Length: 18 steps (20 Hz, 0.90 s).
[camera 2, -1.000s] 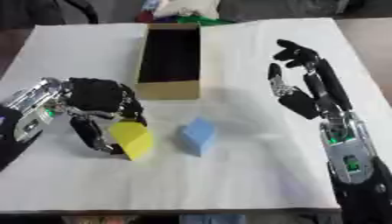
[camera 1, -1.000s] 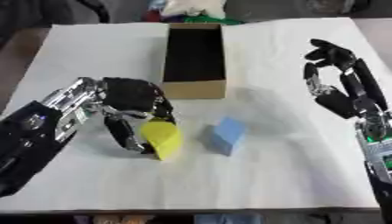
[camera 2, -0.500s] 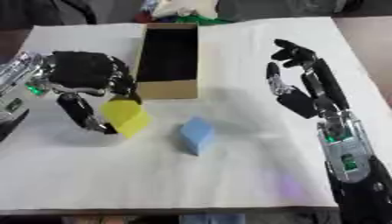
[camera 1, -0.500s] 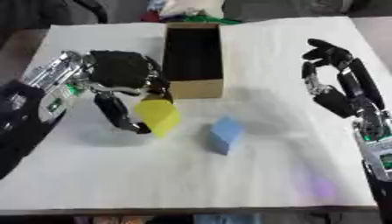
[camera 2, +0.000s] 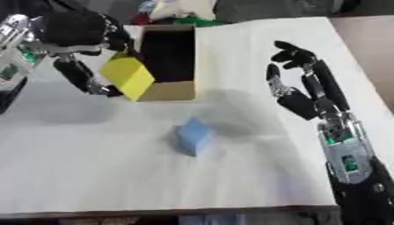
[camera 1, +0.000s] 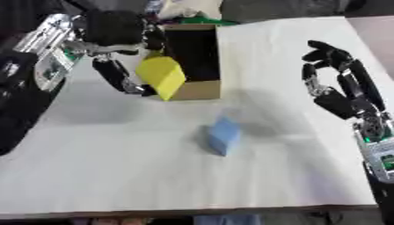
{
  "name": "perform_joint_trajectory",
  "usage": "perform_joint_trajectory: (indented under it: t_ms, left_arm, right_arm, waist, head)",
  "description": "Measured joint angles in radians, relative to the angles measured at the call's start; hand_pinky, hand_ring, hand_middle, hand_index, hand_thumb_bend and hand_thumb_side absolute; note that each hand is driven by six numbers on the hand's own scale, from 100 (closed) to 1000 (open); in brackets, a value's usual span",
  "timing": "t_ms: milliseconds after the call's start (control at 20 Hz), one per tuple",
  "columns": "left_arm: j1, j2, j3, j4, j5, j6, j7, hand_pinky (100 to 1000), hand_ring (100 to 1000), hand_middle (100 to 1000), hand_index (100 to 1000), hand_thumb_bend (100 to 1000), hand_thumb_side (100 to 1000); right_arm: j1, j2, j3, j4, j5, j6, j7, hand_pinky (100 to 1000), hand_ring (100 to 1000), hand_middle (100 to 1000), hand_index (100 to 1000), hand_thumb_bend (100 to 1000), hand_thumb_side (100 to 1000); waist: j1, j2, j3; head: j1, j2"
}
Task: Pick up objects on the table and place them in the box.
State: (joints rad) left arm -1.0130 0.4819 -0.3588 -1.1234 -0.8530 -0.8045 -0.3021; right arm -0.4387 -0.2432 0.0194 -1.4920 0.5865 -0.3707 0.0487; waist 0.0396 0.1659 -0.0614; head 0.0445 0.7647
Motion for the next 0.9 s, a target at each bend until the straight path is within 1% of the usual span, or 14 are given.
perform_joint_trajectory:
  t_ms: [150,200,450,550,600,650,750,800,900]
  left_arm:
    - [-0.037,-0.056,0.051,0.092,-0.073,0.0,0.0,653,543,449,732,303,135]
    - [-0.046,-0.072,0.067,0.122,-0.103,0.0,0.0,669,560,464,745,287,162]
    - [-0.069,-0.132,0.143,0.251,-0.265,0.005,0.019,682,574,477,756,273,176]
    - [-0.074,-0.148,0.171,0.289,-0.321,0.019,0.048,711,611,515,785,265,220]
    - [-0.08,-0.152,0.183,0.303,-0.346,0.027,0.064,746,657,564,817,287,291]
    - [-0.083,-0.156,0.191,0.317,-0.371,0.035,0.079,756,672,580,826,295,319]
    - [-0.086,-0.157,0.203,0.334,-0.412,0.045,0.105,772,692,602,843,322,329]
    - [-0.086,-0.157,0.205,0.339,-0.43,0.049,0.116,785,713,636,866,327,349]
    - [-0.086,-0.156,0.21,0.344,-0.458,0.059,0.136,820,752,707,906,349,445]
  right_arm:
    - [-0.001,0.0,0.006,0.0,-0.003,-0.003,0.005,697,753,674,925,100,800]
    - [-0.002,0.001,0.008,0.0,-0.005,-0.004,0.007,697,753,674,924,100,801]
    - [-0.01,0.003,0.018,0.0,-0.009,-0.01,0.016,696,753,673,924,100,806]
    - [-0.01,0.007,0.019,0.001,-0.013,-0.011,0.018,696,753,673,925,100,808]
    - [-0.01,0.009,0.019,0.001,-0.014,-0.011,0.019,696,752,672,924,100,808]
    - [-0.01,0.009,0.02,0.002,-0.015,-0.011,0.019,696,752,672,924,100,809]
    - [-0.01,0.009,0.021,0.006,-0.016,-0.012,0.021,696,752,672,924,100,809]
    - [-0.01,0.009,0.021,0.006,-0.016,-0.012,0.021,696,752,672,924,100,810]
    - [-0.01,0.009,0.021,0.006,-0.017,-0.011,0.021,696,752,672,925,100,815]
  waist:
    - [0.002,0.0,-0.018]
    - [0.002,0.0,-0.025]
    - [0.004,0.004,-0.055]
    - [0.004,0.006,-0.065]
    - [0.004,0.006,-0.068]
    - [0.004,0.006,-0.07]
    - [0.003,0.006,-0.071]
    - [0.003,0.006,-0.071]
    - [0.002,0.006,-0.07]
  head:
    - [0.009,0.0]
    - [0.012,-0.001]
    - [0.025,-0.004]
    - [0.028,-0.009]
    - [0.029,-0.01]
    - [0.029,-0.01]
    - [0.03,-0.01]
    - [0.03,-0.01]
    - [0.03,-0.01]
